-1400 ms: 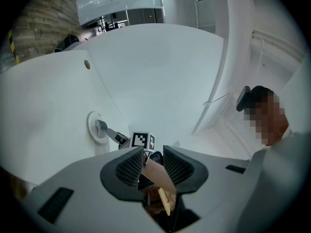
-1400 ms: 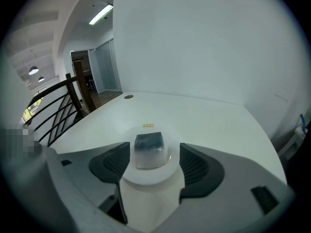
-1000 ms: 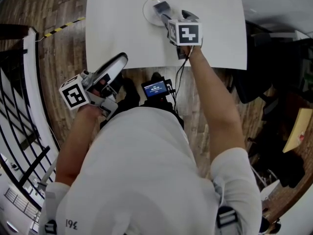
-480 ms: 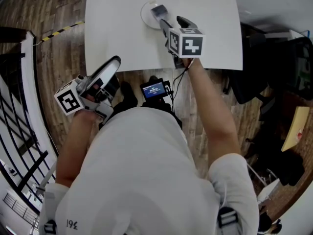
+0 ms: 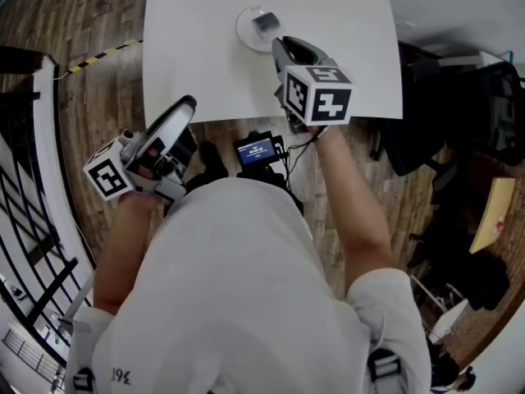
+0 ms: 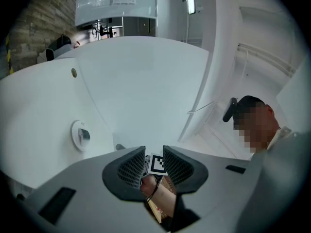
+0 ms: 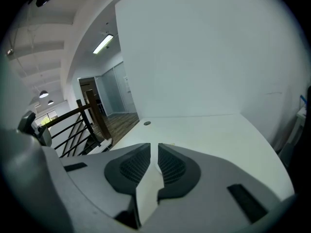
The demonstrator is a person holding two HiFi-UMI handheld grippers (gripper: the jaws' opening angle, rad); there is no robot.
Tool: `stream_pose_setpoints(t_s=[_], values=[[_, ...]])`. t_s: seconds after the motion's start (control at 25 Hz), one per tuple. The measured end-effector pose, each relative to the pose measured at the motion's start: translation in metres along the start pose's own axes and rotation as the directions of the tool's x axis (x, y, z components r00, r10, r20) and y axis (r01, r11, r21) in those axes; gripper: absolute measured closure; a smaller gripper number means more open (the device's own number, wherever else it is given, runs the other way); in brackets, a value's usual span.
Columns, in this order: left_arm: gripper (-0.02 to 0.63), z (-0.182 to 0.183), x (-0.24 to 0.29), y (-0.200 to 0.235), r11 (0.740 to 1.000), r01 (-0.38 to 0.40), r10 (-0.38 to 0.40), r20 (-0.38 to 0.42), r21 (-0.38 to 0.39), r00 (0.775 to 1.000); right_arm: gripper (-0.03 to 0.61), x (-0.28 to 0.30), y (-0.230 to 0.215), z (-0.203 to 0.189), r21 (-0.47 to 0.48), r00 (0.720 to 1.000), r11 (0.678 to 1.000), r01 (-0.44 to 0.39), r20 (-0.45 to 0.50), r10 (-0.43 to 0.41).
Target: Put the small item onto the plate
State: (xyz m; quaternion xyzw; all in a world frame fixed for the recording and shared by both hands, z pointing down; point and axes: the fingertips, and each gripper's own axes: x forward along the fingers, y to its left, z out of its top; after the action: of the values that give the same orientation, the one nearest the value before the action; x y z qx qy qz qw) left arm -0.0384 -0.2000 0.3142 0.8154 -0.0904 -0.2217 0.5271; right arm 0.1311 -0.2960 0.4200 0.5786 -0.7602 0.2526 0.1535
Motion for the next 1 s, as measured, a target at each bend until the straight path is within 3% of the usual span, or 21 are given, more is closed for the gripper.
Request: stream_pose_setpoints(t_s=[0.2,0.52,1.0], values=[[0.502,0.001,-0.002,-0.014,1.000,0.024,-0.024,-0.003,0.020,1.000,0.574,-0.019,0.005,0.005,0.021,1.000,1.000,0.012,0.022,-0.013],[0.502,0.003,-0.012,-0.031,0.998,0.051,-0.051,-0.012,0.047,0.999,0.577,-0.050,0.024,0.015,0.067,0.998,0.998,-0.005,0.063,0.001],[0.502,0.006,-0.016,-0.057,0.990,0.100,-0.097,-0.033,0.096,0.995,0.577,-0.121,0.046,0.056,0.257,0.965,0.953,-0.157,0.244,0.093]])
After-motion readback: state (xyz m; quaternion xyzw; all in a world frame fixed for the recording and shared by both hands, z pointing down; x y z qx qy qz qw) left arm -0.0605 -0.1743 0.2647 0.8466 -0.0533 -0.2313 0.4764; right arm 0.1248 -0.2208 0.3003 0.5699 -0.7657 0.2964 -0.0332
